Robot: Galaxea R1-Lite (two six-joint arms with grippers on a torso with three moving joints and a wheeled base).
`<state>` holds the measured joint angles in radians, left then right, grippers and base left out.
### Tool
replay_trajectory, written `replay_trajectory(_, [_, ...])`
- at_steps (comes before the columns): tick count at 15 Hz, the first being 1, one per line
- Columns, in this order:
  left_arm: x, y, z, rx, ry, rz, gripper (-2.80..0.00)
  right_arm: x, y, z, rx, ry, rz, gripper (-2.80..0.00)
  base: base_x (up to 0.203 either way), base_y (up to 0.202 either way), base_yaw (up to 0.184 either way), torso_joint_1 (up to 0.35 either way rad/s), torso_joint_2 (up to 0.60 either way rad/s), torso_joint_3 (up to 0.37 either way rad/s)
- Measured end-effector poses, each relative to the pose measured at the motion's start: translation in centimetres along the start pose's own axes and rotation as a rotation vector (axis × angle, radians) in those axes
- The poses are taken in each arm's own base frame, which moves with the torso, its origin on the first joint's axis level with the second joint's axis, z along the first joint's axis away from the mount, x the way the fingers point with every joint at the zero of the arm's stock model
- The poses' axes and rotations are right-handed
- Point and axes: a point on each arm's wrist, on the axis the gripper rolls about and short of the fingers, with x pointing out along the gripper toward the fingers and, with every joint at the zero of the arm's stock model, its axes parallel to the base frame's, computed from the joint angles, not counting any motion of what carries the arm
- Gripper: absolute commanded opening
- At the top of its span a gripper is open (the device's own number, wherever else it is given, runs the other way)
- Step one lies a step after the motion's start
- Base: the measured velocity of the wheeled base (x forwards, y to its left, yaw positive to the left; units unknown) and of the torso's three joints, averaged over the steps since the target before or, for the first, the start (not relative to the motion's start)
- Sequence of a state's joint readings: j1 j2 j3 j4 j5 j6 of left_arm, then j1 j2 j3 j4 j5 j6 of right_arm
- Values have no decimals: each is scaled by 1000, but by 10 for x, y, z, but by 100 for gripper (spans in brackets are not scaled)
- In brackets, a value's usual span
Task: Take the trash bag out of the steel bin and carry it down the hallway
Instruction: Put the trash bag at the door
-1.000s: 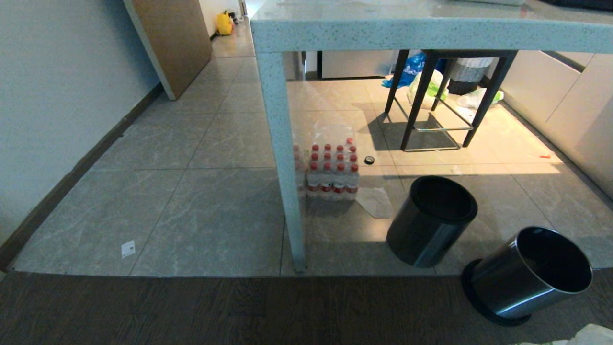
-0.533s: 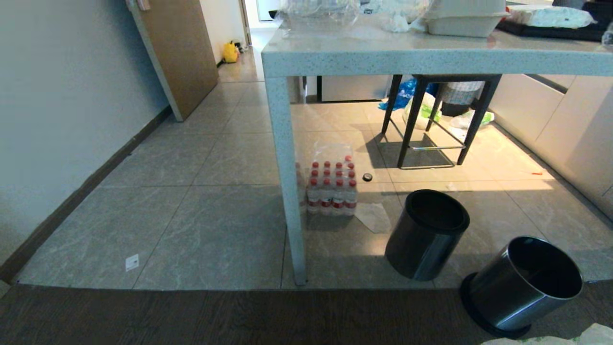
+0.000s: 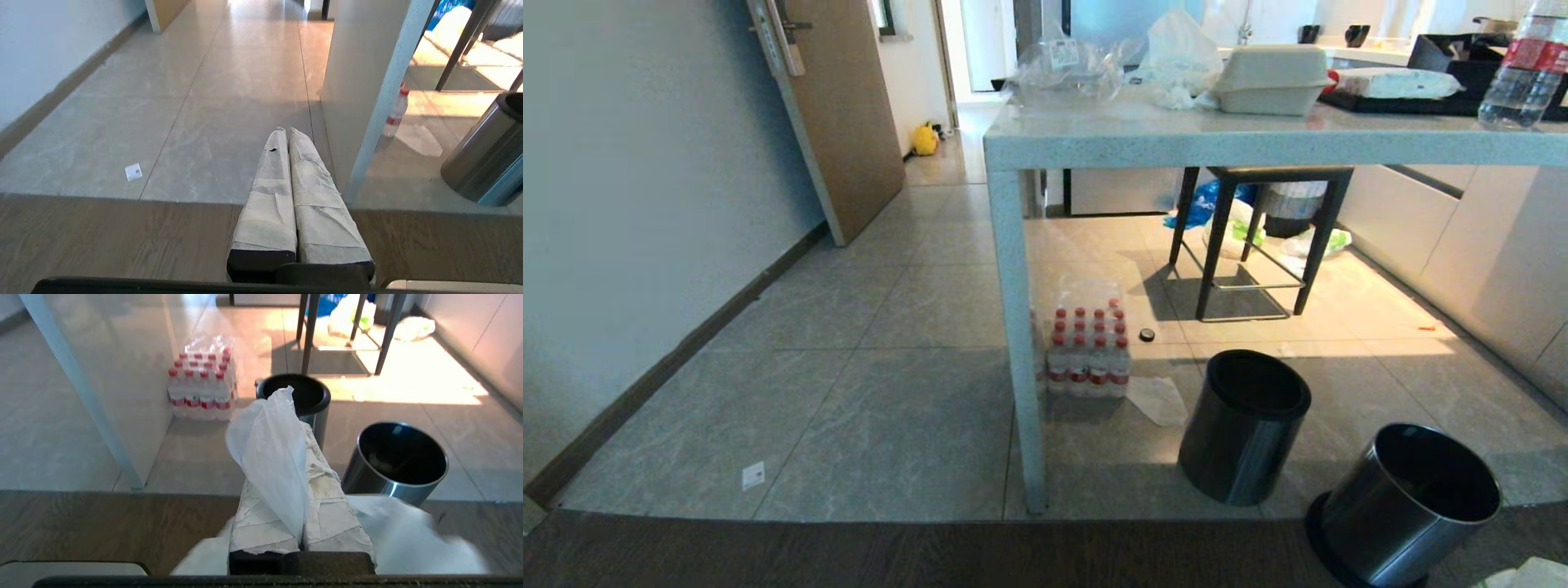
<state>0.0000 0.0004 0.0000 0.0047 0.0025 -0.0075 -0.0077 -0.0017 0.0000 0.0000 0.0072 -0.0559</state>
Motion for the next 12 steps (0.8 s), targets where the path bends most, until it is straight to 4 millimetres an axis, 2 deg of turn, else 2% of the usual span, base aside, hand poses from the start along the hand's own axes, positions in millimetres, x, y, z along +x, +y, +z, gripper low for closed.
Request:
replay_trajectory(4, [0,0,0,7,-1,0,-280,0,0,0,0,0,0,-280,0,0,0,1,1,93])
replay_trajectory(12, [0,0,0,3,0,0,-280,0,0,0,0,0,0,-280,0,0,0,1,0,4])
